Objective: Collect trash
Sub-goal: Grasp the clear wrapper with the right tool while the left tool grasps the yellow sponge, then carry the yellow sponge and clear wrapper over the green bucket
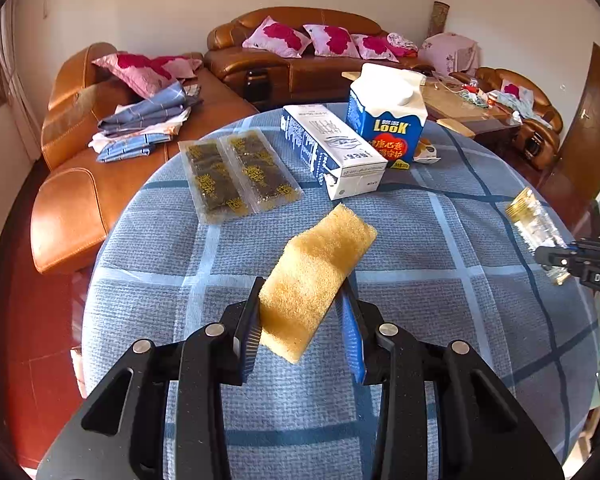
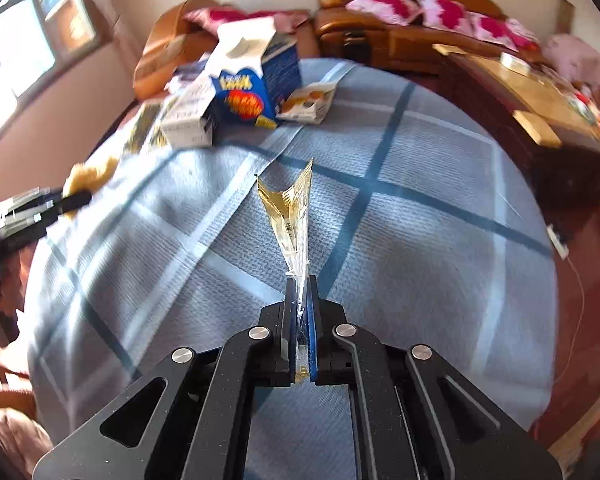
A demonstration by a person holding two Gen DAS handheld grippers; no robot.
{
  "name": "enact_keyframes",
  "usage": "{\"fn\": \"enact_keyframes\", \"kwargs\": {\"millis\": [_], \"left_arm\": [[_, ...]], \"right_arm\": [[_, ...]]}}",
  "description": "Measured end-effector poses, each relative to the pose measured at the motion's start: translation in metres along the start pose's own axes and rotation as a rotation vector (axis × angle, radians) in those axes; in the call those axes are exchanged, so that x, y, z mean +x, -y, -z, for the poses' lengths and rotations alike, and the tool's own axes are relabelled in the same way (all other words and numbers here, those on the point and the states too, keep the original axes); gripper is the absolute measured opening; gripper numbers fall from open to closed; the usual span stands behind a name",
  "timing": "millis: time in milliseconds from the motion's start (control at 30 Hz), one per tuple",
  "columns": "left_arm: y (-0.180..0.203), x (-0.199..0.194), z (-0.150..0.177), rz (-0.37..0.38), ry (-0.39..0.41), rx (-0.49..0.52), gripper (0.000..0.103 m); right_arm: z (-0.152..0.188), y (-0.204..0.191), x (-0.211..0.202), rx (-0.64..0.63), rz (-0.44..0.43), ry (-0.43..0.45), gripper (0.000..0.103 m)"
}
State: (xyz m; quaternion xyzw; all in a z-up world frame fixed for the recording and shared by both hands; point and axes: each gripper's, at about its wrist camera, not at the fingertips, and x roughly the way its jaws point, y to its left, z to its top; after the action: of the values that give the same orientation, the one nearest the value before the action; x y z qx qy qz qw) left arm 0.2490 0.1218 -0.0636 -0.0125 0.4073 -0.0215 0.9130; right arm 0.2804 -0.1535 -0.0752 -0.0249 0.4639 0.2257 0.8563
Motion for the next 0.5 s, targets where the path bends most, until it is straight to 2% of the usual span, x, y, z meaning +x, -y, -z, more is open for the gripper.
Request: {"fn": "enact_keyframes", "kwargs": {"millis": [133, 333, 500], "left_arm": [[0.012, -0.01, 0.006, 0.017, 0.012, 0.005, 0.036], [0.031, -0.029, 0.021, 0.01, 0.036, 0.043, 0.036], [0.049, -0.046, 0.038, 0.012, 0.047, 0.079, 0.036]], "right_arm": [[0.017, -0.013, -0.024, 0.04, 0.075, 0.065, 0.005], [0.04, -0.026, -0.047, 0.056, 0.151, 0.099, 0.005], [0.06, -0.033, -0.069, 0.055, 0.18, 0.136, 0.005]]}}
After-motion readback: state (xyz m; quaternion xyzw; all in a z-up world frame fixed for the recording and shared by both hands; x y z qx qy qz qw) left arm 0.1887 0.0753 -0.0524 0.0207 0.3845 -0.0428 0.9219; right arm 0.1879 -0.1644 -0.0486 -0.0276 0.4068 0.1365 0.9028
